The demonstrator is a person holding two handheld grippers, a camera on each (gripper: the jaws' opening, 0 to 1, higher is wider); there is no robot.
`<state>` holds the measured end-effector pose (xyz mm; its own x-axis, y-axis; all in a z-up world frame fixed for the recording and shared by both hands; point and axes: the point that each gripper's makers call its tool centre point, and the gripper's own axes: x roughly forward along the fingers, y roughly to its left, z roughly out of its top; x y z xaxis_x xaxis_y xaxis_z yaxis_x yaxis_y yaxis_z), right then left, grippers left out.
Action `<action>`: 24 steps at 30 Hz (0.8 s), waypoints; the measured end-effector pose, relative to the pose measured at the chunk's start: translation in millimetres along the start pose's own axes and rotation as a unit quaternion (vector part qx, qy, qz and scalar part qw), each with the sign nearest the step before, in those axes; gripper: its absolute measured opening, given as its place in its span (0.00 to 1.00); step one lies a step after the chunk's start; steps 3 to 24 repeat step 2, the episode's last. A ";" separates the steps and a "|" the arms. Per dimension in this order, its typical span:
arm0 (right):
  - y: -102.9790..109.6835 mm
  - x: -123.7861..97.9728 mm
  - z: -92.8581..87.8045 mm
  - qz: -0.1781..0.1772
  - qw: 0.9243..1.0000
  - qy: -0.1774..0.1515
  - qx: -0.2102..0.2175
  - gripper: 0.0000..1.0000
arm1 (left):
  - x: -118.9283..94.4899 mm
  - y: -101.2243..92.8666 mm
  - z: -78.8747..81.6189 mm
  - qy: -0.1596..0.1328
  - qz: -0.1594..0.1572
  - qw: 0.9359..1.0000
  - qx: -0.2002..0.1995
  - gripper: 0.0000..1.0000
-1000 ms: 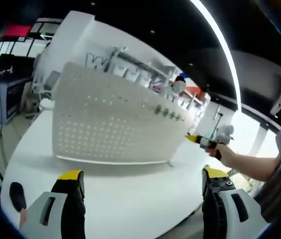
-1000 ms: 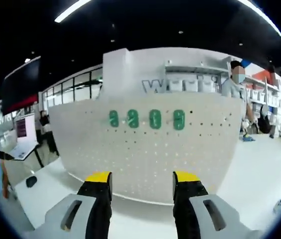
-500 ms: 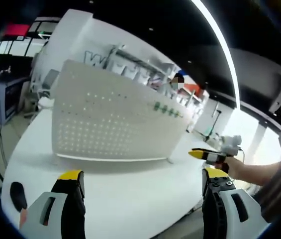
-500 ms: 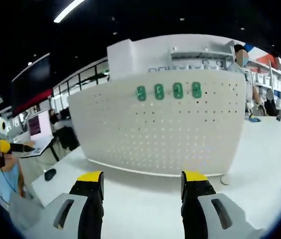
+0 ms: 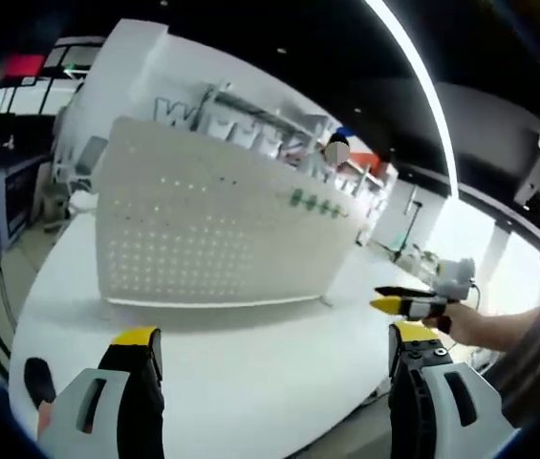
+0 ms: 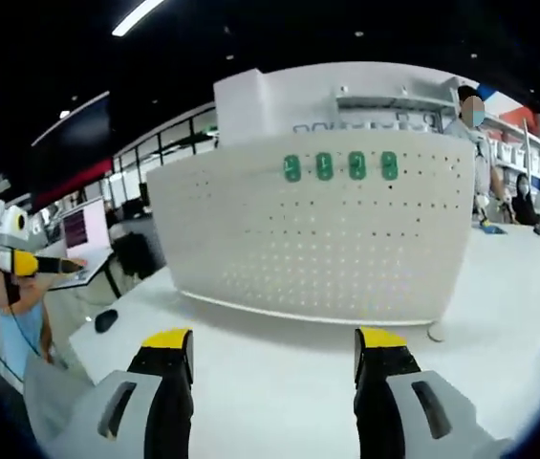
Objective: Insert the hook assembly into the mounting plate slot until the hook locks in place.
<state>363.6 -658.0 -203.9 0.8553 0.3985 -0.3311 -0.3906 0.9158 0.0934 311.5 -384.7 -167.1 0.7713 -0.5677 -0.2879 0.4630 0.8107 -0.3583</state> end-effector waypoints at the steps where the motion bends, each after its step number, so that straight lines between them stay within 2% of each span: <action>1: 0.8 -1.1 -0.2 0.000 1.000 0.000 0.000 0.69 | -0.2 -0.1 -0.6 0.001 0.001 1.000 0.001 1.00; 24: 1.9 -2.1 -0.5 0.001 1.000 0.000 0.000 0.69 | -0.4 -0.2 -0.8 0.001 0.001 1.000 0.002 1.00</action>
